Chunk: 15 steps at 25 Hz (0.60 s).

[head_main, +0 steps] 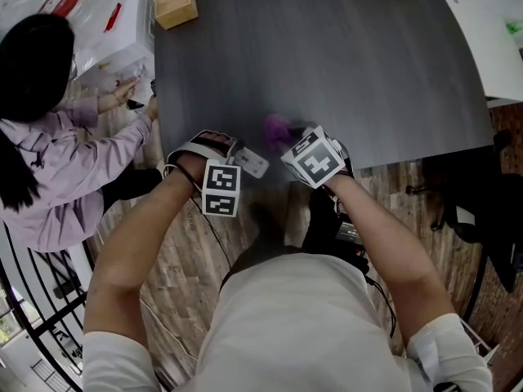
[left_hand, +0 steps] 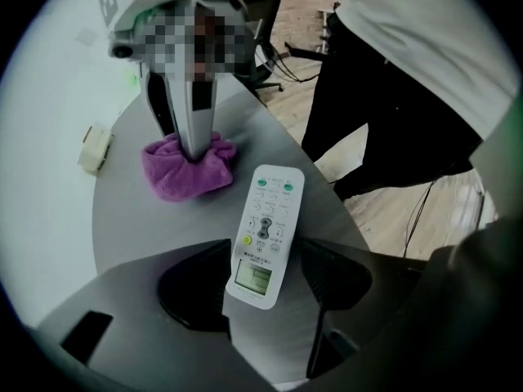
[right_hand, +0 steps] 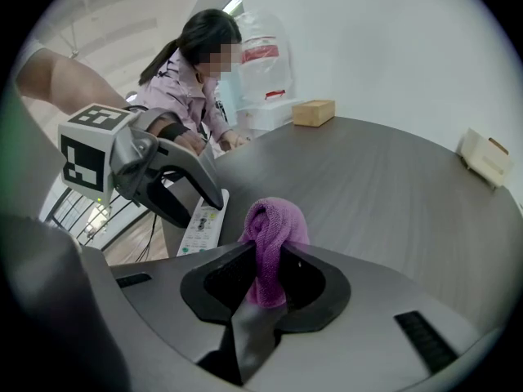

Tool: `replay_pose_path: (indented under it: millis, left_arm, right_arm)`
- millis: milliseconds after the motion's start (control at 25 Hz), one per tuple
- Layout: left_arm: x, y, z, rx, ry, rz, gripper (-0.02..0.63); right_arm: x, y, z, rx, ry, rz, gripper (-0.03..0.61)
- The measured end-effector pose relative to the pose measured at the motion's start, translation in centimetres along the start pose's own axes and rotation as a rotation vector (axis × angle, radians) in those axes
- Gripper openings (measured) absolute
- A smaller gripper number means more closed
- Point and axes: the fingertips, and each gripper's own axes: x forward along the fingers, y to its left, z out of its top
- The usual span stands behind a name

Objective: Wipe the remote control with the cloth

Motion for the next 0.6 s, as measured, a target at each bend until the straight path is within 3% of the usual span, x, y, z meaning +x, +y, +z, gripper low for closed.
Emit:
replay_pose_path:
  millis: [320, 440, 600]
  left_arm:
    - [0.4, 0.4, -0.9, -0.387, 0.034, 0.018, 0.245]
    - [0.4, 0.5, -1.0, -0.454, 0.048, 0.032, 0.241]
    - [0.5, 0.4, -1.1, -0.473, 0.072, 0.034, 0.241]
  right_arm:
    - [-0.6, 2.9, -2.0, 0.02, -0.017, 0.046, 0.087]
    - [-0.4, 4.5, -2.3, 0.017, -0.024, 0.068, 0.087]
    - [-0.6, 6.4, -2.9, 0.04, -0.018, 0.105, 0.087]
